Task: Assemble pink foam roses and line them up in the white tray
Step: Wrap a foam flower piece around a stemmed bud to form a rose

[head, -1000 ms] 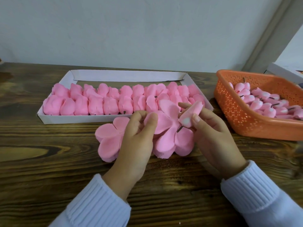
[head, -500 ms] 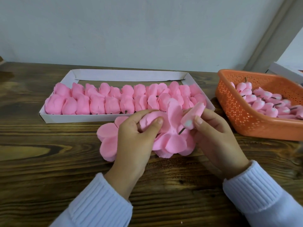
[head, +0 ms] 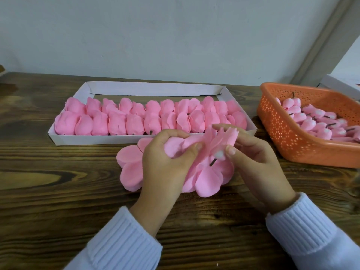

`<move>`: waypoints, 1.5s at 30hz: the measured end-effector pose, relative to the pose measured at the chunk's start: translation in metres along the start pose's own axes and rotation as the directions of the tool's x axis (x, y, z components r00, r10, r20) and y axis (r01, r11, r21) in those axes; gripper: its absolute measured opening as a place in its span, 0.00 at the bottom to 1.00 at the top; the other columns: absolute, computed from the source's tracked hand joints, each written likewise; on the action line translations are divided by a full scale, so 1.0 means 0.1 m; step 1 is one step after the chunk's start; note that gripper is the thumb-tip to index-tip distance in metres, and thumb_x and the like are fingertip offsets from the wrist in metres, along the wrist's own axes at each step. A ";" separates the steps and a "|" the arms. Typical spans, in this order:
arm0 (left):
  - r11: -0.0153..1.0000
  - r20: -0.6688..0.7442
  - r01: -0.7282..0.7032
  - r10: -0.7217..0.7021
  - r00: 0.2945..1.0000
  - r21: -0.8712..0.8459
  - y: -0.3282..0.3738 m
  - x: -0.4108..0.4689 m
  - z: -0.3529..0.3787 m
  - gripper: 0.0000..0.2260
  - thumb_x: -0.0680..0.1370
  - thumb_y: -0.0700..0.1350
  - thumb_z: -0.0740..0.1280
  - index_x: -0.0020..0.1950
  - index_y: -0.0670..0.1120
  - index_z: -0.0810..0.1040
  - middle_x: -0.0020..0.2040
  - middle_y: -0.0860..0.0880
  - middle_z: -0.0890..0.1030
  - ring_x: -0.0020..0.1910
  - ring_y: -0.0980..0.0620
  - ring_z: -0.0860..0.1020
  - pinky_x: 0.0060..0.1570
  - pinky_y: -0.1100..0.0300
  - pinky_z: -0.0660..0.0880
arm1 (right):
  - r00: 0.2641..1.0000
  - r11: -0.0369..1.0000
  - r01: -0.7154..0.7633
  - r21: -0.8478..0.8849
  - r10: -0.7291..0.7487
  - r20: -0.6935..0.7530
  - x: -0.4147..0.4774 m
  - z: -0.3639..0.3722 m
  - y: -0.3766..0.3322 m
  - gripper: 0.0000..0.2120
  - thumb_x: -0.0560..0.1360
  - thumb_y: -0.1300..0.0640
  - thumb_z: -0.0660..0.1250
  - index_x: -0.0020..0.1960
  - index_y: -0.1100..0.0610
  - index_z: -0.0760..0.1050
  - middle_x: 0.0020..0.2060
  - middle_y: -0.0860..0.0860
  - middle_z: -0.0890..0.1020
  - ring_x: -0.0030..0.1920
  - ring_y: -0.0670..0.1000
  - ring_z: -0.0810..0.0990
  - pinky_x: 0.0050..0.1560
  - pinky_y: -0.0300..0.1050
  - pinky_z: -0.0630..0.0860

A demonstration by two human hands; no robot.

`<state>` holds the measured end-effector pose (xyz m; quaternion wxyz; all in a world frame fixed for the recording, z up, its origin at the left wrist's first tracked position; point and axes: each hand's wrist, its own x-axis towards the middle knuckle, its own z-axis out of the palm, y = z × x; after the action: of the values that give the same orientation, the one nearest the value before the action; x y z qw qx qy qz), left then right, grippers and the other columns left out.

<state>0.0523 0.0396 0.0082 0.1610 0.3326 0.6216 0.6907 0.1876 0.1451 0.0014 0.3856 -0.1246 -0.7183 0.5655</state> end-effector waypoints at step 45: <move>0.992 0.242 -0.059 0.085 0.967 -0.111 -0.03 -0.09 0.06 0.13 0.73 0.48 0.67 0.57 0.53 0.75 0.53 0.58 0.80 0.53 0.58 0.80 0.54 0.59 0.77 | 0.962 0.850 -0.025 0.526 0.163 -0.218 0.10 -0.11 -0.11 0.07 0.73 0.52 0.69 0.38 0.53 0.81 0.36 0.47 0.79 0.39 0.44 0.75 0.47 0.39 0.75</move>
<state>0.0617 0.0390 0.0032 0.2284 0.4293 0.5480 0.6807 0.1912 0.1556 0.0159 0.4652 -0.1227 -0.4770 0.7355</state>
